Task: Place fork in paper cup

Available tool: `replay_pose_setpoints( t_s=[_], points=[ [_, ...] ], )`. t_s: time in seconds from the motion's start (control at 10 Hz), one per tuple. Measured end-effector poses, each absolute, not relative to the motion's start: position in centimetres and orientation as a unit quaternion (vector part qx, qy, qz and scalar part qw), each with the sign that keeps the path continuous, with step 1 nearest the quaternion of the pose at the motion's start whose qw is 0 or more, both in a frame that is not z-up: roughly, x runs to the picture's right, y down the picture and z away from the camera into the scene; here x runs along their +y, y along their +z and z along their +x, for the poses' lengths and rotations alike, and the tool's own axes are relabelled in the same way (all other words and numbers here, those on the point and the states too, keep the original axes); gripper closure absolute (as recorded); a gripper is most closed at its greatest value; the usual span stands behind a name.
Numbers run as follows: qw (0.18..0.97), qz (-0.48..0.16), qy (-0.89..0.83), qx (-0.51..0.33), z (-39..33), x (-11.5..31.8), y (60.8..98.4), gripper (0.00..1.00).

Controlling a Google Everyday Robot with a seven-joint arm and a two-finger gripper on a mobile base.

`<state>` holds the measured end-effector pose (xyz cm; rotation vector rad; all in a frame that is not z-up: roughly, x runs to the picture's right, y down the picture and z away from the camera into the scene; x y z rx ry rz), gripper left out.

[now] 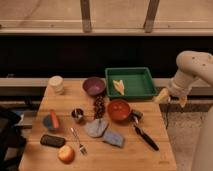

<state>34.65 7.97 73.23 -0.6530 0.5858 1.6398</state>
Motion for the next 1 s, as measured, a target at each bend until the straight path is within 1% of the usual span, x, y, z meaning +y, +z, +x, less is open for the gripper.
replay_pose_setpoints(
  t_s=[1.0],
  points=[
    [0.599, -0.284, 0.706, 0.249, 34.67, 8.02, 73.16, 0.20]
  ],
)
